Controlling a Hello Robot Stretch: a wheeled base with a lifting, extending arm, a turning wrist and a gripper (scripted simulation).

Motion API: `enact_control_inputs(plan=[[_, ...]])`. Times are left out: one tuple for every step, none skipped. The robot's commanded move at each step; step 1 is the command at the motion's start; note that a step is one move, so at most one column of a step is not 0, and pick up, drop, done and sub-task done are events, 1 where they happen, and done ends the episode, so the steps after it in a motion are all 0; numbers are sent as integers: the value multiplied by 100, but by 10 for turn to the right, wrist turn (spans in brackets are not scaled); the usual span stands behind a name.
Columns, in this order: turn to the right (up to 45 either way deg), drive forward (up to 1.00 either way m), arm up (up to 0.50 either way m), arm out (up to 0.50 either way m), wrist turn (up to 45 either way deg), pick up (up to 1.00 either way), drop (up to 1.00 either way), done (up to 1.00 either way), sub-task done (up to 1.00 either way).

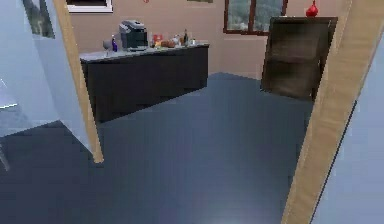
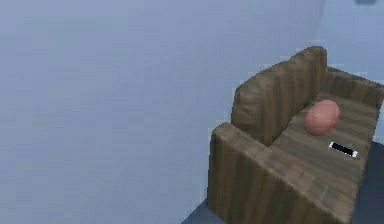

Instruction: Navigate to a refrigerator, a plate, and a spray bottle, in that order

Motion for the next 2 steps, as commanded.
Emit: enact_control_inputs(plan=[[-240,0,0,0,0,0,0,0,0],[0,40,0,0,0,0,0,0,0]])
